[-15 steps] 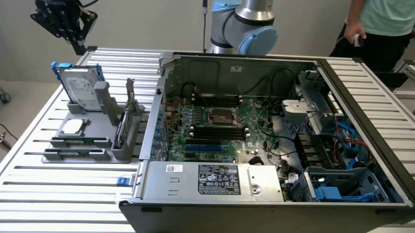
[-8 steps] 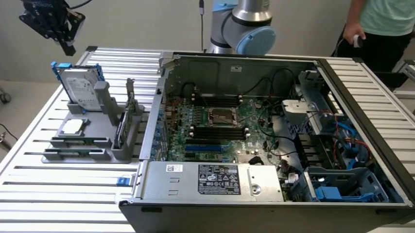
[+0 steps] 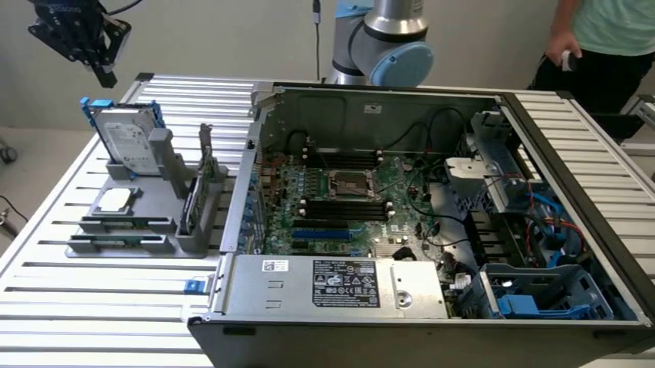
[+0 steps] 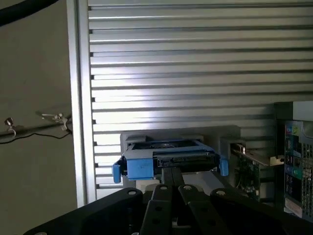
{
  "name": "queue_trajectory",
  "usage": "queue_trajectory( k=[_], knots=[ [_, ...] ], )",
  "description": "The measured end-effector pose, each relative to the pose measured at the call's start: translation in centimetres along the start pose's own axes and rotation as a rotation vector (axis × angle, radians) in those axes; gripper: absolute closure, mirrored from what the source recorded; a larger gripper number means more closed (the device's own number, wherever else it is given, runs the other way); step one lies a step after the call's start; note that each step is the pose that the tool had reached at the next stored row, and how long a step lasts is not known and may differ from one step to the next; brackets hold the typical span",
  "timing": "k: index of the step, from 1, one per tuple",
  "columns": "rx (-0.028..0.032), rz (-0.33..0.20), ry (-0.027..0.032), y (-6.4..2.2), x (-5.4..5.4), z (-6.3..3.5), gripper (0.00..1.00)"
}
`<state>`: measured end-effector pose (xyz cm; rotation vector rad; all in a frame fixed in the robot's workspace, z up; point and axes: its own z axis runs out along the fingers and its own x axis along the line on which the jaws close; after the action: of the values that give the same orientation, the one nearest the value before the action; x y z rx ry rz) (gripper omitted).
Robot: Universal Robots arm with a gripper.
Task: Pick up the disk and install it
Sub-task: 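Reach for the disk, then pick up the disk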
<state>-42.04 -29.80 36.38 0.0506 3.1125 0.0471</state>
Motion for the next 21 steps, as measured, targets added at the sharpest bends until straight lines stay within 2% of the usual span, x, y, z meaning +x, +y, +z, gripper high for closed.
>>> queue_trajectory(
  k=[4,6,8,10,11,12,21],
  knots=[
    [0.0001,-0.02,0.0012,0.4,0.2,0.0,0.89],
    [0.0004,-0.025,0.0042,0.53,0.4,0.0,0.89],
    [0.0007,-0.026,0.0108,0.6,0.8,0.0,0.89],
    [0.0013,-0.026,0.0211,0.61,1.3,0.02,0.89],
    [0.0061,-0.027,0.0236,0.61,1.3,0.02,0.89],
    [0.0089,-0.028,0.0247,0.6,1.3,0.02,0.89],
    [0.0093,-0.028,0.0247,0.61,1.3,0.02,0.89]
  ],
)
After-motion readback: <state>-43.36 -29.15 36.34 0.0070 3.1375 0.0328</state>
